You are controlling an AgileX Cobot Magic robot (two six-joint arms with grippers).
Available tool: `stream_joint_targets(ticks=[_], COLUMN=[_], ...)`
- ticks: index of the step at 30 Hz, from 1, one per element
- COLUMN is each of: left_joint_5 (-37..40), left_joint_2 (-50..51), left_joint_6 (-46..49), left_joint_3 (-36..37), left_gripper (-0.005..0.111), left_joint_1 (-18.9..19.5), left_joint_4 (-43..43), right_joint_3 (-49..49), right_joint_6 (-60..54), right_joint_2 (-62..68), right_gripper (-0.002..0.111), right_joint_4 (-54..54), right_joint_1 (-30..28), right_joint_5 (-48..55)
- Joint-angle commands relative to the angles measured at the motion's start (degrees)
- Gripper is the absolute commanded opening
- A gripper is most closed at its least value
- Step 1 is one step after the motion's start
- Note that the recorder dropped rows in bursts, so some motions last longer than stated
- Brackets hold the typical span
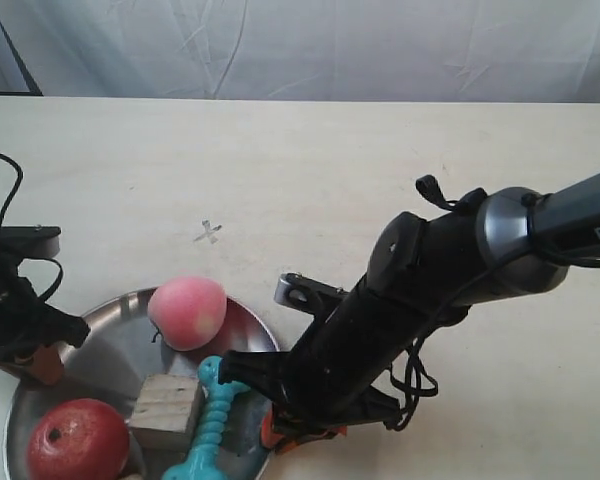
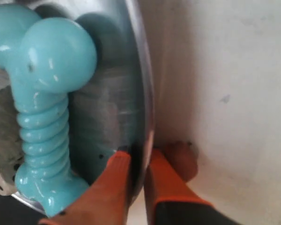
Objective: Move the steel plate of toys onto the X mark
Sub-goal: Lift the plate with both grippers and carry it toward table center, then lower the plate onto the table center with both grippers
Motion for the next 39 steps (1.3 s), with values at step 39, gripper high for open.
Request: stream_joint_targets(ticks=[39], left_joint_5=[27.6], left_joint_2=[28.4], left_joint_6=[-4.5], left_joint_3=[-57.5], left_gripper=[0.000], left_joint_1=[-1.5], left_joint_4=[-4.3], right_joint_3=[-43.5], right_joint_6=[5.2], right_joint_2=[21.3], right_gripper=[-0.001], right_joint_4=[-9.6], right_joint_1=[-21.6], right_joint_5=[16.7])
